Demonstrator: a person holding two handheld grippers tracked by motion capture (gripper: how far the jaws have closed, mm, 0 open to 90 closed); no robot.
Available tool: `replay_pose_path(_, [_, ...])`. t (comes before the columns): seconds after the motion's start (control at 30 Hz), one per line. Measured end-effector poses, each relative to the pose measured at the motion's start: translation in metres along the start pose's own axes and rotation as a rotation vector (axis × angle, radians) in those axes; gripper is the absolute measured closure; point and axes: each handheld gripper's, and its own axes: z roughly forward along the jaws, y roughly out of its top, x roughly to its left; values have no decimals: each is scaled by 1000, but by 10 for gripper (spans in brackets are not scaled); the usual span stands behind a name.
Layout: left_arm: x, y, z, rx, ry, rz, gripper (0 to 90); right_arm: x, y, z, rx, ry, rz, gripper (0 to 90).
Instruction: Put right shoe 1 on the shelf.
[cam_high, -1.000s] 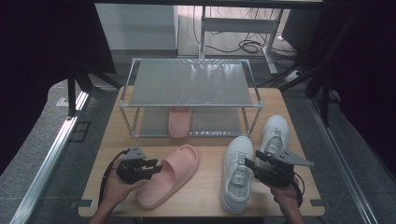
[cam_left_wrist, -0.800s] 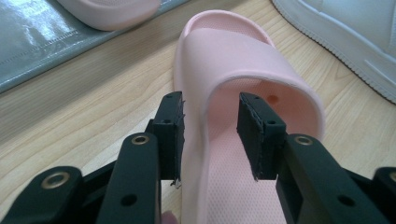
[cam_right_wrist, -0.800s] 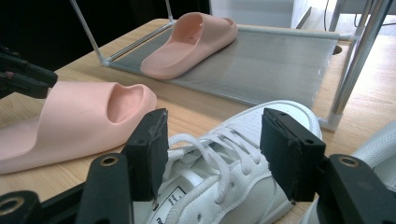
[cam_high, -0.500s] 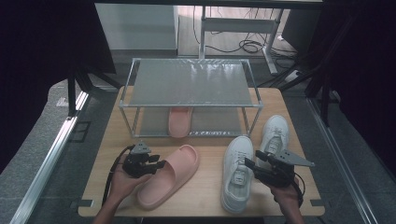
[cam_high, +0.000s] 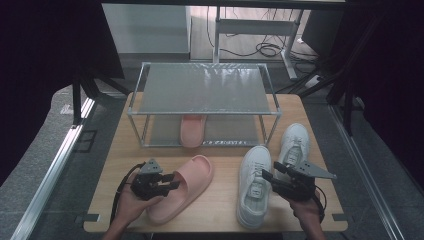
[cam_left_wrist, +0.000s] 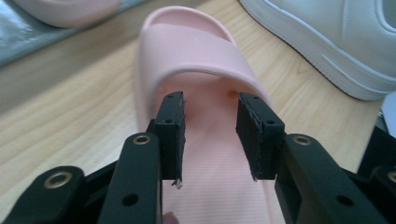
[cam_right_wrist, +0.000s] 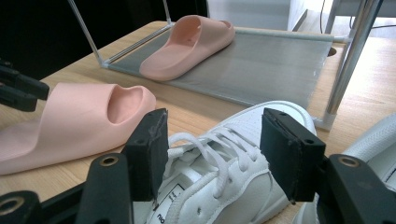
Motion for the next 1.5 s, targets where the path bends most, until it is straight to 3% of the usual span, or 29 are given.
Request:
replay_pose_path(0.23, [-22,-8,5,9,-49,13,631,-1,0,-2,-6,-2,4,425])
replay_pose_path(0.5, [-31,-7,22,47,-67,37,717,0,0,0,0,1,1,425])
replay_pose_path(0.57, [-33,-6,29,69,-51,48,735,0,0,0,0,1,2,425])
replay_pose_path(0.6, [-34,-5,33,85,-30,51,795,-1,0,-1,-1,2,2,425])
replay_pose_path(0.7, [-37,-4,37,93,-21,52,831,-1,0,-1,-3,0,3,425])
replay_pose_path(0.83, [-41,-1,39,78,10,51,852,0,0,-1,-1,2,1,425])
replay_pose_path(0.97, [-43,3,39,58,12,55,862,0,0,0,0,2,-1,425])
replay_pose_path(1.27, [-50,41,47,-27,18,61,861,-2,1,-3,-8,0,3,425])
replay_pose_path(1.5, [-49,75,82,-32,46,56,858,-3,1,-3,-11,0,4,425])
